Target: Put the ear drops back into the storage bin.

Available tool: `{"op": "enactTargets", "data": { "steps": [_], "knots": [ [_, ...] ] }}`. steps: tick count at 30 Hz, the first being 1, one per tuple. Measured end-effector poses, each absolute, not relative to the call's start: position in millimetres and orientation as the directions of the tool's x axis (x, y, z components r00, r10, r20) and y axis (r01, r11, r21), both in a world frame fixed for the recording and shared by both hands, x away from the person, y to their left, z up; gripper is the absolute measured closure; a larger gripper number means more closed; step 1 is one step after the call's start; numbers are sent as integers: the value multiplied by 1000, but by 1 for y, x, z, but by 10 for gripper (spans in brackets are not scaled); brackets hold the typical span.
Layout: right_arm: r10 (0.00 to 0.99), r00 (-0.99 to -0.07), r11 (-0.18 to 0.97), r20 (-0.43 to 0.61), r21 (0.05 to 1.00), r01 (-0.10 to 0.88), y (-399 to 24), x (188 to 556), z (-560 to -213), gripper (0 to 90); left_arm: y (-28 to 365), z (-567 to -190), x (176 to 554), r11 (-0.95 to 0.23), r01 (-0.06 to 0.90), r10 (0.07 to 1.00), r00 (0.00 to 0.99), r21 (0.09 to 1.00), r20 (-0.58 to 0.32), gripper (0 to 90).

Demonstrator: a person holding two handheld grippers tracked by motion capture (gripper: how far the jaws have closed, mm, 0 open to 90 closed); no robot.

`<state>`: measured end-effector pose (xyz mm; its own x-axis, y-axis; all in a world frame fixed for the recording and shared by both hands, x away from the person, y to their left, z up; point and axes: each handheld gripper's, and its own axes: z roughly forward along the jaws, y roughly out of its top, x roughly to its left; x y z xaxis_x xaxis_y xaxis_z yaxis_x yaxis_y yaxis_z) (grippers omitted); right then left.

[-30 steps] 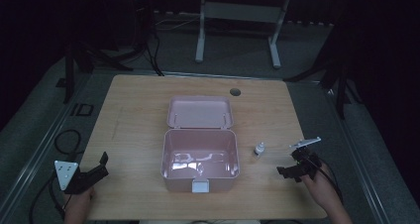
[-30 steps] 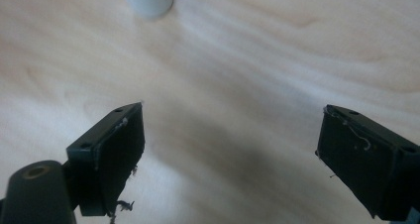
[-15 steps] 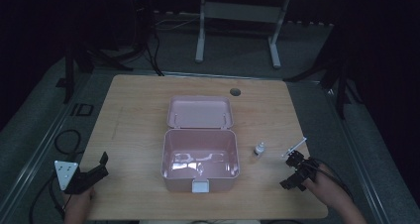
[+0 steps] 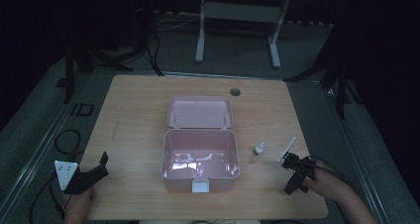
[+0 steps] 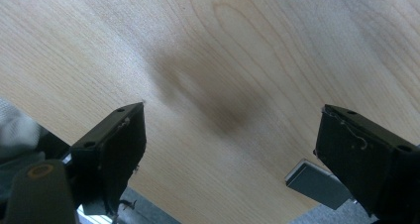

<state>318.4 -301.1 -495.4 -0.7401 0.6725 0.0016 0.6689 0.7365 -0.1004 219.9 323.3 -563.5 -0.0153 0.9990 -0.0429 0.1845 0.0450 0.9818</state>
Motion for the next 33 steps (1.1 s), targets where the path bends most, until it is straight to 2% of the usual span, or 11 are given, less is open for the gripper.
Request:
{"op": "enactTargets", "data": {
  "steps": [9, 18, 33],
  "knots": [
    [663, -747, 748, 48, -101, 656, -296, 331, -494, 112, 323, -563, 220, 45, 186, 999, -16, 982, -43, 5],
    [660, -750, 748, 24, -101, 655, -286, 350, -493, 112, 324, -563, 220, 46, 187, 999, -14, 981, -44, 5],
    [701, -713, 713, 26, -46, 700, -265, 389, -485, 140, 324, -563, 220, 45, 187, 999, -9, 981, -44, 5]
  ]
}}
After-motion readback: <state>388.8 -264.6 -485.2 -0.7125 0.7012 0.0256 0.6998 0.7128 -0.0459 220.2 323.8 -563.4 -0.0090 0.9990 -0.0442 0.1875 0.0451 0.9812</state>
